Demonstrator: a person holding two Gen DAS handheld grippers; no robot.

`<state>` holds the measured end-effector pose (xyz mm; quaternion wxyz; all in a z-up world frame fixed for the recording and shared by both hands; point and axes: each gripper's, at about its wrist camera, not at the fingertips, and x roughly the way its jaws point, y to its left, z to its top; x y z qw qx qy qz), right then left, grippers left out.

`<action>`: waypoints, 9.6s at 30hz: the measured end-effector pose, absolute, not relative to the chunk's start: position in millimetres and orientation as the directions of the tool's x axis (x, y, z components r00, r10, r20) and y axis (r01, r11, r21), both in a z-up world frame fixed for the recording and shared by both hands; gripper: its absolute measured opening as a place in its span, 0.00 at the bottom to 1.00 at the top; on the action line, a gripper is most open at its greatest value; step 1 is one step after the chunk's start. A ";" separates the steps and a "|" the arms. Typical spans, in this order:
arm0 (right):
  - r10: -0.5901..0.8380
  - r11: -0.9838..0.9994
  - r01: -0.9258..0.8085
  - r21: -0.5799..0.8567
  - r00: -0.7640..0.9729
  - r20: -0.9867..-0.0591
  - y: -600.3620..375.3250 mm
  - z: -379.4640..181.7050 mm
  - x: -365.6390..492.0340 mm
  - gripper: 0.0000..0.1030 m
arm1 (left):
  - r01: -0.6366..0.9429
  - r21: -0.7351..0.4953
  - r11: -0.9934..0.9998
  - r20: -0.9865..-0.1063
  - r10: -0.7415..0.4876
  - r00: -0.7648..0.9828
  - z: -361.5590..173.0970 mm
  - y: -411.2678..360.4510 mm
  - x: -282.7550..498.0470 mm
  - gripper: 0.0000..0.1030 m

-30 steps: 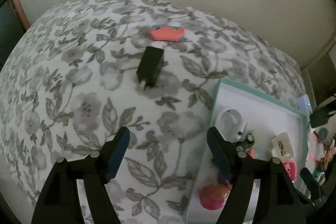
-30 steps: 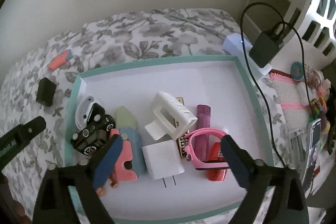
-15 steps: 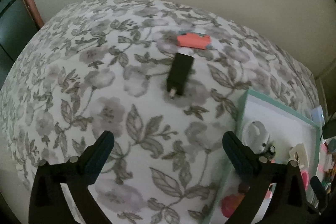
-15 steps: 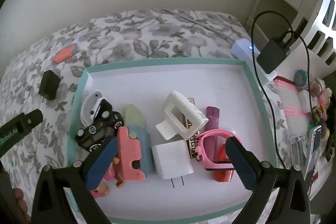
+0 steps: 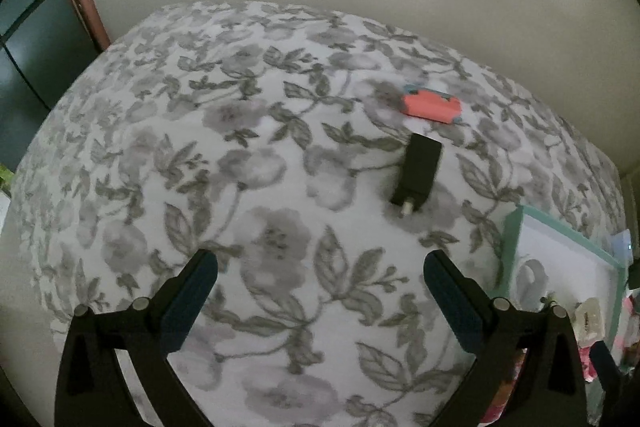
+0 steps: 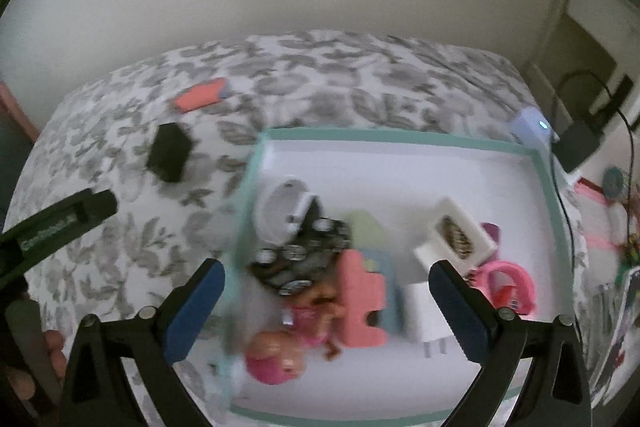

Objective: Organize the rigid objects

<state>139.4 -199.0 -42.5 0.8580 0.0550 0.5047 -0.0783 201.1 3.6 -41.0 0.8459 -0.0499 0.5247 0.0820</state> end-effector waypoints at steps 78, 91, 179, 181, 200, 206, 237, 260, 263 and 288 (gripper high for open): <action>0.160 0.984 -0.018 0.175 0.502 -0.850 -115.3 -83.7 372.1 0.93 | 0.073 -0.209 0.975 -0.827 -0.216 0.519 -91.3 72.4 304.9 0.29; 0.046 0.999 -0.020 0.042 0.482 -0.875 -87.3 -106.7 387.7 0.71 | 0.078 -0.205 0.976 -0.829 -0.215 0.517 -95.6 77.6 306.1 0.29; -0.148 0.861 0.502 0.079 0.397 -0.906 -296.5 -48.9 88.1 0.71 | 0.322 -0.317 0.892 -0.851 -0.417 0.319 -41.3 -138.4 133.1 0.29; -0.141 0.856 0.510 0.090 0.396 -0.907 -298.9 -52.9 87.9 0.71 | 0.320 -0.316 0.893 -0.854 -0.415 0.315 -44.7 -138.6 134.3 0.29; -0.139 0.863 0.498 0.082 0.391 -0.910 -298.4 -54.2 89.9 0.72 | 0.274 -0.354 0.894 -0.861 -0.426 0.277 -52.9 -130.6 140.6 0.39; -0.135 0.866 0.491 0.091 0.405 -0.904 -296.3 -46.7 88.0 0.74 | 0.257 -0.372 0.892 -0.847 -0.439 0.298 -42.4 -122.9 140.1 0.51; -0.145 0.899 0.433 0.062 0.430 -0.891 -278.3 -44.1 94.7 1.00 | 0.000 -0.016 1.000 -0.915 -0.014 0.403 -60.3 -62.6 158.8 0.85; -0.119 0.917 0.391 0.075 0.449 -0.885 -249.4 -35.6 67.3 1.00 | -0.050 -0.017 0.999 -0.890 0.008 0.455 -38.4 -20.1 109.0 0.98; -0.123 0.921 0.384 0.068 0.452 -0.884 -246.1 -33.9 60.7 1.00 | -0.040 -0.018 0.999 -0.884 0.003 0.468 -34.7 -16.5 100.5 0.98; -0.113 0.937 0.343 0.069 0.483 -0.868 -228.6 -25.7 28.3 1.00 | 0.021 -0.052 0.998 -0.880 -0.056 0.471 -20.5 -9.3 67.5 0.98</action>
